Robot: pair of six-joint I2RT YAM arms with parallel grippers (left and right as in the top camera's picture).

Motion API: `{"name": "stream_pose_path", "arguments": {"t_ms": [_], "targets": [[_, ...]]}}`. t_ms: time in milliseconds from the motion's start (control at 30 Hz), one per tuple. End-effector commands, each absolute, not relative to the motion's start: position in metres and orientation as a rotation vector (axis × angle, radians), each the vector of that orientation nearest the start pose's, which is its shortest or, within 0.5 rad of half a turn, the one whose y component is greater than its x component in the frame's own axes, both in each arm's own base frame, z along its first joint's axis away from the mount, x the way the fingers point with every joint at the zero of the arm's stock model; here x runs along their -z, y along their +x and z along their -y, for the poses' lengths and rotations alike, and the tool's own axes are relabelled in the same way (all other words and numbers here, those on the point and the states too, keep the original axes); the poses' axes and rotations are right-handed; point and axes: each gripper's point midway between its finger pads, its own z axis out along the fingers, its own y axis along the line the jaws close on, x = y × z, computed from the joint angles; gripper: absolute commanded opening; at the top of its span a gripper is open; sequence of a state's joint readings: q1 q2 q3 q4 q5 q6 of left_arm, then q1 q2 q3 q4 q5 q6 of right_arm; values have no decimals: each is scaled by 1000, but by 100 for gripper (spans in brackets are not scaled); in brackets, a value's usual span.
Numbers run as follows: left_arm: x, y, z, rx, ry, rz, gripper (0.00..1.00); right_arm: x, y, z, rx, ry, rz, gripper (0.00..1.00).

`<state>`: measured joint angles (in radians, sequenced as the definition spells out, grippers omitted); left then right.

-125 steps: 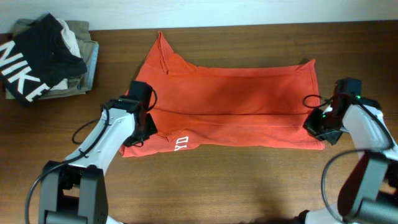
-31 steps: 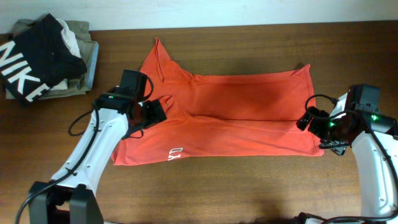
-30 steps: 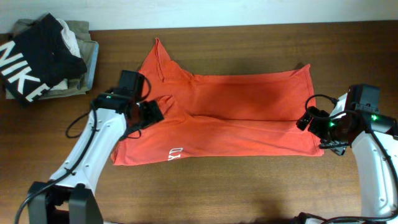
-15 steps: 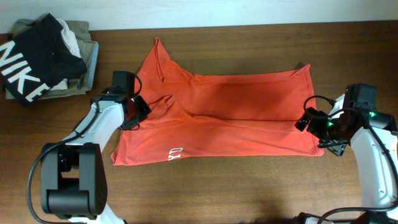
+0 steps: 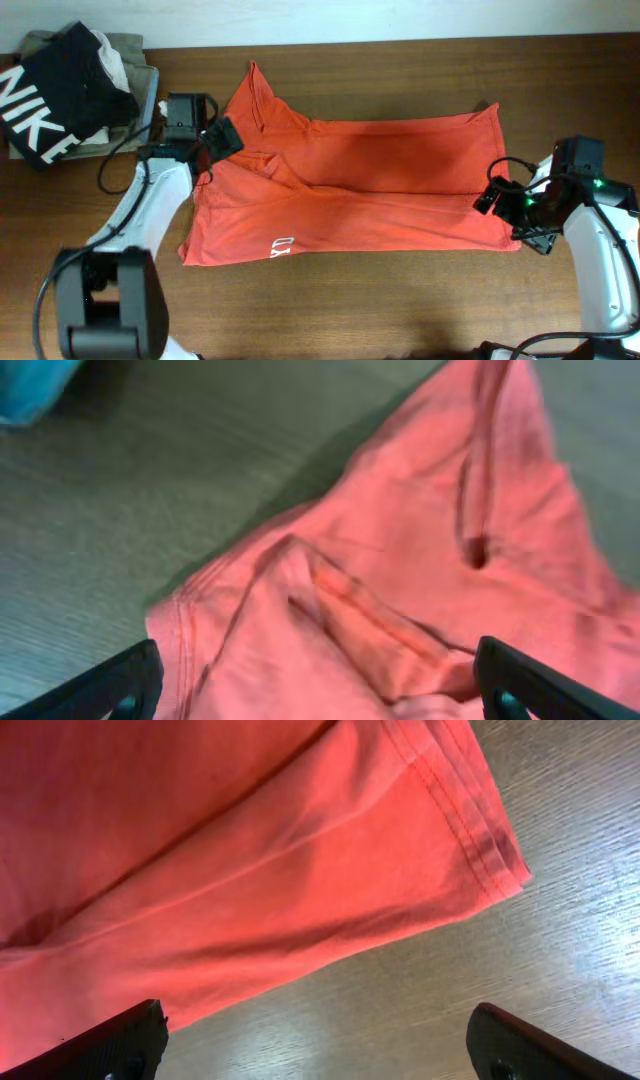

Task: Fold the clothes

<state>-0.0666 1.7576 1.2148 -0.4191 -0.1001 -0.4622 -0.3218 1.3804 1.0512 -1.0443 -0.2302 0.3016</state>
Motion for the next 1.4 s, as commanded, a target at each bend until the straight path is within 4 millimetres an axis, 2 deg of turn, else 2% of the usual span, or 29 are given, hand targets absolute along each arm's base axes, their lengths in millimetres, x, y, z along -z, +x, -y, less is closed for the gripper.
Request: {"name": "stream_pose_path", "arguments": {"t_ms": [0,33,67,133,200,267,367,500,600,700,800,867,1033,1100,1200,1267,1333,1367], "targets": [[-86,406,28,118,-491,-2688,99,-102,270,46,-356,852,-2795,98],[-68,389,33,94,-490,-2787,99,-95,277,38,-434,840,-2784,98],[-55,381,39,124,-490,-2853,99,-87,285,32,-512,846,-2771,95],[-32,367,46,153,-503,-2953,99,-58,299,33,-555,926,-2786,87],[-14,362,46,132,-514,-3006,99,-34,308,30,-621,939,-2807,78],[-10,361,44,115,-517,-3013,99,-21,318,33,-618,931,-2797,77],[-5,360,36,39,-521,-3017,99,-21,326,38,-593,912,-2768,77],[12,356,35,23,-528,-3059,99,-16,319,48,-487,943,-2797,78],[12,358,36,26,-527,-3050,99,-12,320,56,-423,946,-2797,78],[12,358,36,26,-527,-3049,99,-9,330,60,-414,956,-2758,78],[12,358,36,26,-527,-3049,99,5,332,61,-417,975,-2769,73],[12,358,36,26,-526,-3049,99,4,340,63,-417,989,-2731,70],[12,359,34,9,-526,-3046,99,-5,354,73,-373,977,-2692,70],[12,359,34,9,-526,-3046,99,-3,352,79,-324,986,-2695,63],[12,359,34,9,-526,-3046,99,-6,355,83,-300,984,-2684,36],[12,359,34,8,-526,-3046,99,-18,368,87,-300,967,-2652,32],[12,359,31,-13,-526,-3042,99,-23,373,89,-298,961,-2641,20],[12,359,31,-13,-526,-3042,99,-24,374,89,-298,959,-2637,21]]}}
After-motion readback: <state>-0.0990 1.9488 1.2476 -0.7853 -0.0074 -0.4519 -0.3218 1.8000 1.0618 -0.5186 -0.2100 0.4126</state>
